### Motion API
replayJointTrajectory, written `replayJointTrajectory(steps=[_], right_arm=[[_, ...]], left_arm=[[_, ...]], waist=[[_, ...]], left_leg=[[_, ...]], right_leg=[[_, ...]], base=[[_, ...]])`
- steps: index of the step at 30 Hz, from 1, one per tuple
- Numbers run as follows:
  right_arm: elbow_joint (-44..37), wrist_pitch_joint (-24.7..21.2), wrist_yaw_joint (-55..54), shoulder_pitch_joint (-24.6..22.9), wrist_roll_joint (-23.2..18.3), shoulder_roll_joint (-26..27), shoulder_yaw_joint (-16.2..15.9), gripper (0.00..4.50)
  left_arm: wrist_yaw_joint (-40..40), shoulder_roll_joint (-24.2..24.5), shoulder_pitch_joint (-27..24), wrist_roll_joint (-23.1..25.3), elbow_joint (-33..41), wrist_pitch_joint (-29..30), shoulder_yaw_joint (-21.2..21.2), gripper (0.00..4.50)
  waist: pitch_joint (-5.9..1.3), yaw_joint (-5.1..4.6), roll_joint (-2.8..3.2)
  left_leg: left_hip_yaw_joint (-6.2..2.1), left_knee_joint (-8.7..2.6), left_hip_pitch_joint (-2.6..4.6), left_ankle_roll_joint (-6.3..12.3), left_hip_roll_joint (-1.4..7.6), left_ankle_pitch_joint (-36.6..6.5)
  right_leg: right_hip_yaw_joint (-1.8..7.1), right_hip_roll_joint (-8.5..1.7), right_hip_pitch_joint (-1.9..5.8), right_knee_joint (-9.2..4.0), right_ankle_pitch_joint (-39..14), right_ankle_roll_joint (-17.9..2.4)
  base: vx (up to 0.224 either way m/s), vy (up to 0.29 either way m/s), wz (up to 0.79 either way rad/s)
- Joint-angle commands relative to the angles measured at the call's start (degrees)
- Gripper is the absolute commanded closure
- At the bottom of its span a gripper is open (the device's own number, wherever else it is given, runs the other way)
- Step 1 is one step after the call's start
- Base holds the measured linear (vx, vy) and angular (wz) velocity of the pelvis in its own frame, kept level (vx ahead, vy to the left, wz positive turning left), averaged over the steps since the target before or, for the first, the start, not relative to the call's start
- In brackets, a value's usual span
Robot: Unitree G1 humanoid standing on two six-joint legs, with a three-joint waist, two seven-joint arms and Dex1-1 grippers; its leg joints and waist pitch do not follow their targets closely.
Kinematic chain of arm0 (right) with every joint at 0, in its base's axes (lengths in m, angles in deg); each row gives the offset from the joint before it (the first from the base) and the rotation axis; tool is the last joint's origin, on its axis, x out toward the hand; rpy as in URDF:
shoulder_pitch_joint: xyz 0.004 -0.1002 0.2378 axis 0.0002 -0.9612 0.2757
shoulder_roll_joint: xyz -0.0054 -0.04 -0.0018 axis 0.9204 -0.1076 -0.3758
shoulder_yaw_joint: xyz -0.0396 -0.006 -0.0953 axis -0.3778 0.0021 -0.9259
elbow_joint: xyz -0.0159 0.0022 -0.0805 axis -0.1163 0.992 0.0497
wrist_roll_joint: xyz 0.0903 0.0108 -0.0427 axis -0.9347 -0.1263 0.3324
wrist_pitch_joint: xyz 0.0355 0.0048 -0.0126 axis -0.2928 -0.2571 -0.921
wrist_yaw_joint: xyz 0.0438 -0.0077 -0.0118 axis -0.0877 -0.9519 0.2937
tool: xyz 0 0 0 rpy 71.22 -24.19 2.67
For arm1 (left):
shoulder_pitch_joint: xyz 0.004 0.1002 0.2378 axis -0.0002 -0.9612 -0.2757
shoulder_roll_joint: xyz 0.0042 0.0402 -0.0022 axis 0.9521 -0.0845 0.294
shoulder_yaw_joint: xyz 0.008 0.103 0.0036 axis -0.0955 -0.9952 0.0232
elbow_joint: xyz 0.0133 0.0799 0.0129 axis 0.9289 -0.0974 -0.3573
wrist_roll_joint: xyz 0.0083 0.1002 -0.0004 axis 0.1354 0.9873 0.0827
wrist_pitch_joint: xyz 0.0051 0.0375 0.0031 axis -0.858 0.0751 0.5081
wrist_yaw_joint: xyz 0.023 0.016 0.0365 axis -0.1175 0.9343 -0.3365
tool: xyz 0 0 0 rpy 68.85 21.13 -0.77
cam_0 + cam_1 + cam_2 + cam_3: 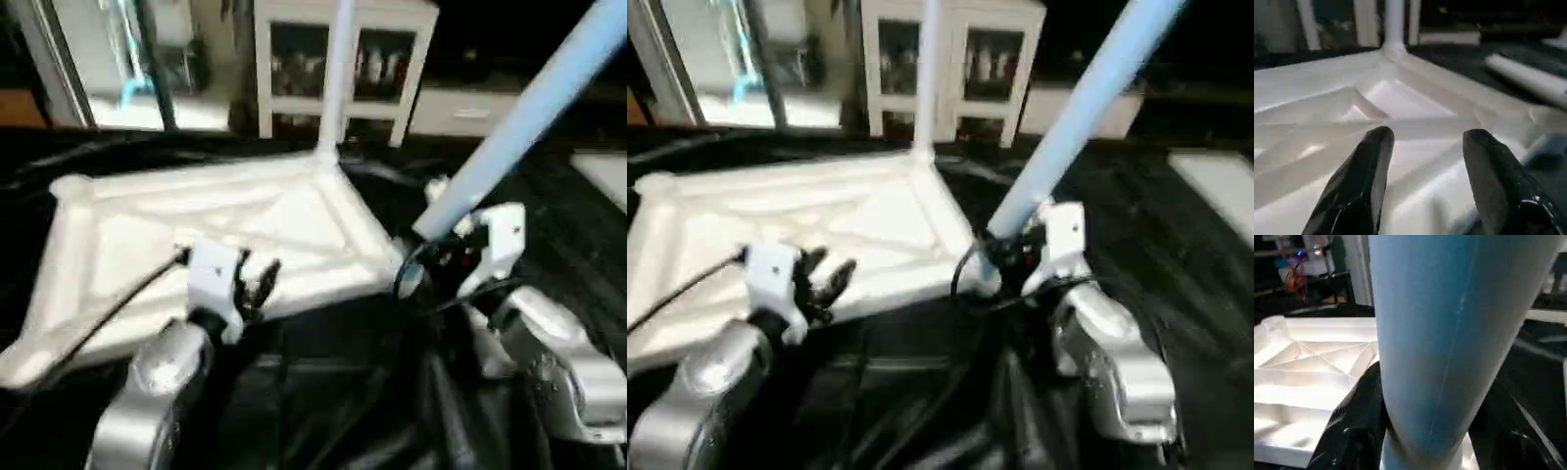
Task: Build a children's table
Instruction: Insert table leg to table base
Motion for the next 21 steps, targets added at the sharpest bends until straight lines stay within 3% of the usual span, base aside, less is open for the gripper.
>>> replayJointTrajectory(steps=[1,2,3,4,5,6,7,8,9,10,11,12,13,14,15,16,17,18,19,20,21], right_arm=[[-1.5,-0.2,-0.3,0.4,-0.3,-0.5,0.8,2.66],[-1.9,-0.3,-0.5,0.1,0.2,-0.6,0.5,2.66],[-2.0,-0.1,-0.6,0.0,0.7,-0.8,0.2,2.66],[-2.0,0.0,-0.6,-0.1,1.1,-0.9,-0.1,2.66],[-2.0,0.0,-0.6,-0.1,1.1,-1.0,-0.2,2.66],[-1.9,0.4,-0.4,-0.2,1.4,-1.2,-0.4,2.66],[-1.8,0.7,-0.3,-0.3,1.6,-1.4,-0.6,2.66],[-1.5,1.0,-0.2,-0.3,1.5,-1.5,-0.6,2.66],[-1.4,1.1,-0.2,-0.2,1.5,-1.5,-0.5,2.66],[-1.2,1.2,-0.3,-0.1,1.7,-1.5,-0.4,2.66],[-0.8,1.1,-0.3,0.2,1.7,-1.6,-0.2,2.66],[-0.8,1.1,-0.3,0.3,1.7,-1.6,-0.2,2.66],[-0.2,1.4,0.0,0.8,2.0,-2.0,-0.1,2.66],[0.2,1.6,0.2,1.0,2.0,-2.2,0.0,2.66],[0.4,1.6,0.2,1.2,1.9,-2.2,0.1,2.66],[0.4,1.6,0.2,1.2,1.9,-2.2,0.1,2.66],[0.6,1.6,0.3,1.3,1.9,-2.3,0.1,2.66],[1.0,1.9,0.4,1.5,1.8,-2.5,0.0,2.66],[1.2,1.9,0.5,1.7,1.8,-2.6,0.0,2.66],[1.3,2.0,0.6,1.7,1.8,-2.7,0.0,2.66],[1.5,2.1,1.0,1.9,1.8,-2.8,-0.2,2.66]], left_arm=[[0.0,-0.1,0.4,-0.1,0.0,0.1,0.1,1.93],[-0.8,-0.3,0.7,0.1,-0.2,0.3,0.1,1.93],[-1.3,-0.5,0.8,0.2,-0.3,0.3,0.1,1.93],[-1.6,-0.8,0.9,0.0,-0.4,0.1,0.3,1.93],[-1.7,-1.1,1.0,-0.1,-0.5,-0.1,0.5,1.93],[-2.2,-1.3,1.2,0.1,-0.6,-0.1,0.8,1.93],[-2.6,-1.5,1.4,0.3,-0.7,0.0,1.1,1.93],[-4.0,-2.8,1.8,0.1,-1.1,-0.7,2.5,1.93],[-4.4,-3.4,1.9,-0.2,-1.3,-1.3,3.0,1.93],[-4.5,-3.8,2.0,-0.7,-1.3,-1.5,3.5,1.93],[-4.5,-3.4,1.8,-0.1,-1.2,-1.4,3.1,1.93],[-4.5,-3.4,1.8,-0.1,-1.2,-1.4,3.1,1.93],[-4.3,-3.2,1.3,0.0,-1.0,-1.2,2.6,1.93],[-4.3,-3.1,1.0,0.1,-1.0,-1.1,2.3,1.93],[-4.3,-3.1,0.9,0.2,-0.9,-1.1,2.1,1.93],[-4.3,-3.1,0.9,0.2,-0.9,-1.1,2.1,1.93],[-4.3,-3.1,0.8,0.3,-0.9,-1.1,2.1,1.93],[-4.5,-3.3,0.8,0.5,-0.9,-1.2,2.1,1.93],[-4.5,-3.4,0.8,0.5,-1.0,-1.2,2.2,1.93],[-4.6,-3.5,0.9,0.6,-1.1,-1.2,2.2,1.93],[-4.7,-3.6,1.0,0.6,-1.1,-1.2,2.2,1.93]], waist=[[-5.66,-0.89,1.10],[-5.44,0.11,1.62],[-4.86,0.35,1.16],[-4.50,0.51,0.35],[-3.11,1.81,-1.45],[-1.42,-0.59,-4.76],[-0.10,-1.65,-3.44],[0.61,-2.05,-4.70],[-1.18,-4.47,-3.43],[-1.99,-5.72,-0.65],[-0.79,-6.65,0.66],[0.88,-7.00,0.50],[1.56,-7.58,-0.31],[1.85,-8.51,-0.66],[-0.05,-8.68,-2.34],[-0.53,-8.74,-5.06],[-0.35,-7.04,-5.14],[-0.46,-7.18,-5.69],[-0.22,-6.57,-5.15],[-0.31,-6.45,-4.94],[-0.62,-5.95,-4.40]], left_leg=[[-2.17,-7.29,2.44,5.39,4.66,38.7],[-0.34,-9.98,0.46,10.27,5.75,36.7],[0.99,-13.04,-0.41,11.76,6.31,12.3],[1.89,-14.57,-0.47,9.76,6.30,-5.1],[6.69,-13.23,0.37,0.39,4.06,-34.3],[7.19,10.94,11.00,-3.83,-1.90,-29.9],[3.39,12.11,8.19,-2.81,-2.24,-23.5],[1.83,11.43,4.79,-3.94,-2.65,-22.5],[1.41,7.71,9.34,-4.10,-1.26,-33.8],[0.09,3.96,12.85,-3.75,-0.21,-41.6],[-6.65,-9.96,7.49,-0.35,7.08,-60.1],[-5.06,-12.58,7.71,2.53,7.11,-64.8],[-4.31,-12.89,8.45,3.71,7.24,-65.5],[-3.35,-12.68,8.40,2.78,5.81,-64.6],[-1.91,-7.77,8.46,2.49,2.91,-54.2],[-0.26,-3.20,7.53,2.40,0.19,-41.5],[1.21,8.32,3.70,4.24,-1.28,-16.4],[0.20,8.94,1.52,3.78,-1.10,-10.9],[0.05,7.70,1.44,3.75,-0.86,-9.3],[0.88,5.15,1.95,3.92,-0.52,-4.4],[2.13,1.00,3.16,5.20,-0.61,0.6]], right_leg=[[-0.55,4.07,-0.24,0.61,12.4,-11.5],[-0.88,4.16,-1.06,1.50,5.2,-8.9],[-0.62,3.36,-0.34,1.99,-2.7,-6.6],[-0.04,2.77,0.01,2.21,-6.6,-4.9],[1.15,1.65,-1.56,0.12,-22.6,-2.9],[1.38,-5.16,-14.06,-17.48,-60.6,1.2],[4.84,-6.71,-12.58,-17.50,-68.4,2.5],[2.37,-7.48,-5.71,-14.85,-72.7,6.7],[-2.54,-6.11,-4.34,-12.19,-65.8,7.3],[-5.74,-3.22,-3.68,-10.46,-52.2,6.2],[-3.36,-0.14,2.03,2.60,-21.4,3.9],[-2.90,0.18,2.99,3.92,-5.8,0.2],[-2.32,0.18,3.62,4.93,-7.8,0.0],[-0.69,-0.35,7.37,5.11,-17.5,1.6],[2.98,-1.96,11.20,0.89,-35.0,5.4],[6.43,-3.83,12.28,-5.99,-49.4,8.3],[10.19,-9.97,13.18,-15.06,-69.7,6.4],[10.42,-9.53,14.32,-14.02,-63.8,1.0],[9.83,-8.77,14.63,-13.89,-58.6,-2.0],[7.26,-6.53,14.44,-13.94,-49.3,-7.5],[4.00,-3.32,14.62,-14.25,-42.1,-10.2]], base=[[-0.181,0.032,0.03],[-0.227,-0.001,0.01],[-0.241,-0.061,0.14],[-0.241,-0.061,0.14],[-0.251,-0.134,0.33],[-0.172,-0.093,0.14],[-0.172,-0.093,0.14],[-0.122,0.033,-0.29],[-0.178,0.045,-0.07],[-0.178,0.045,-0.07],[-0.214,-0.030,0.09],[-0.157,-0.080,-0.04],[-0.157,-0.080,-0.04],[-0.057,-0.097,-0.14],[-0.035,-0.118,-0.19],[-0.035,-0.118,-0.19],[-0.011,-0.074,-0.10],[0.000,0.000,0.00],[0.000,0.000,0.00],[0.057,-0.025,0.07],[0.100,0.012,0.18]])
